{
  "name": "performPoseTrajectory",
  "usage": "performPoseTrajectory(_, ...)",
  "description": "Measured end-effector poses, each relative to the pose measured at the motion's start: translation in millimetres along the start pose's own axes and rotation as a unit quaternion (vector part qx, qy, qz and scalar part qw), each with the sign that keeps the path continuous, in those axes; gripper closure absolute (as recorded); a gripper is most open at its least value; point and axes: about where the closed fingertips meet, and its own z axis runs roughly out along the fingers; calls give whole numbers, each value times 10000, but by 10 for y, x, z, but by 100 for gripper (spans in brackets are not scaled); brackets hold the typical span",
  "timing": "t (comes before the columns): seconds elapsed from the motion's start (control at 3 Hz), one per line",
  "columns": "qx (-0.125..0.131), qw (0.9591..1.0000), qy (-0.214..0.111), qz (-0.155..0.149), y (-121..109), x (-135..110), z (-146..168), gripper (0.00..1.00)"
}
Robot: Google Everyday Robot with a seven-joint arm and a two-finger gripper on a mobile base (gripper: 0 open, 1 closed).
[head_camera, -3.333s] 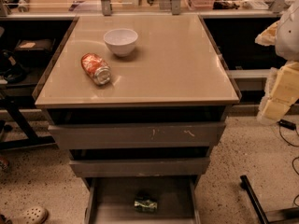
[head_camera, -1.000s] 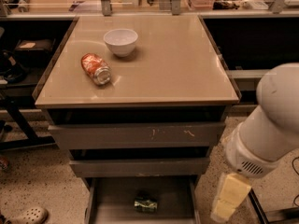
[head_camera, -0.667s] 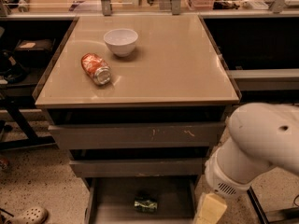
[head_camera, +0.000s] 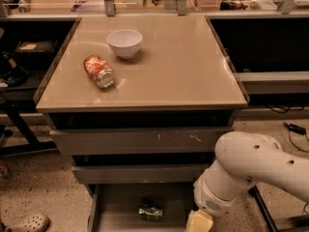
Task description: Pick green can from bottom drawer and place on counter
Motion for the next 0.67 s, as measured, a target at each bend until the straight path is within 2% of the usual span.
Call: performPoseTrajectory(0.67, -186, 9997, -124, -73, -31, -32, 166, 0)
